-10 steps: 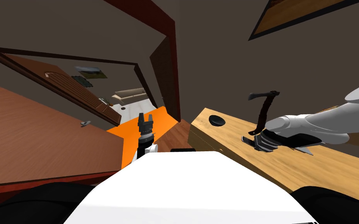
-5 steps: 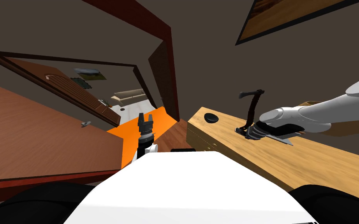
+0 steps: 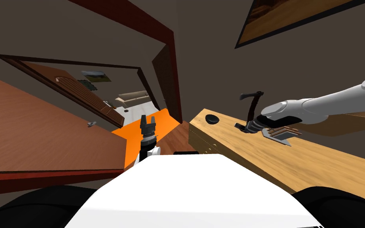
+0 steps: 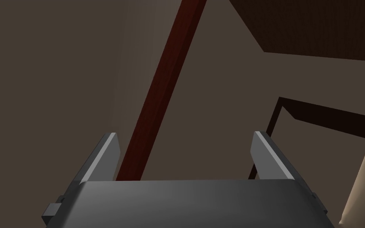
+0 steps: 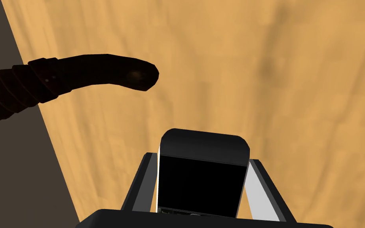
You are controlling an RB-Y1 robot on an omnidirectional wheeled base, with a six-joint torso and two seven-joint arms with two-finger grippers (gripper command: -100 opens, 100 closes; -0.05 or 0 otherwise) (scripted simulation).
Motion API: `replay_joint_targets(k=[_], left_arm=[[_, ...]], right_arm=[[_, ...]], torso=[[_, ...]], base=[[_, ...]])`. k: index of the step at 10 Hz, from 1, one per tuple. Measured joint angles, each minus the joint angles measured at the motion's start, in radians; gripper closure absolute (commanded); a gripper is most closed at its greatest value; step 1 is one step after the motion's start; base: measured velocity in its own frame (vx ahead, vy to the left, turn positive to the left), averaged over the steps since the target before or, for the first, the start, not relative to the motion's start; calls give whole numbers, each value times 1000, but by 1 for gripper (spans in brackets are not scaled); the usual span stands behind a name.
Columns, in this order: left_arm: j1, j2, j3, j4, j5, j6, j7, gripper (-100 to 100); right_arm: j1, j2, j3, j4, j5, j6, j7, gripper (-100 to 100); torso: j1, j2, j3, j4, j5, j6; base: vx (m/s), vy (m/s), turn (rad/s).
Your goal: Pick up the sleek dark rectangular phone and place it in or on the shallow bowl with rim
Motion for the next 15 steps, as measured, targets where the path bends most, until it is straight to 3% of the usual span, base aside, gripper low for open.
replay_joint_targets(k=[3,15], left_arm=[[0,0,0,0,0,0,0,0],[0,0,0,0,0,0,0,0]], right_arm=[[-26,-2,-3,22,-1,-60,-9,100],[-147,10,15,80,44,-374,-60,100]], torso=[[3,-5,-4,-2,0,-2],[8,-16,-11,-7,1,-4]], base=[[20,-3,103],[72,37,135]])
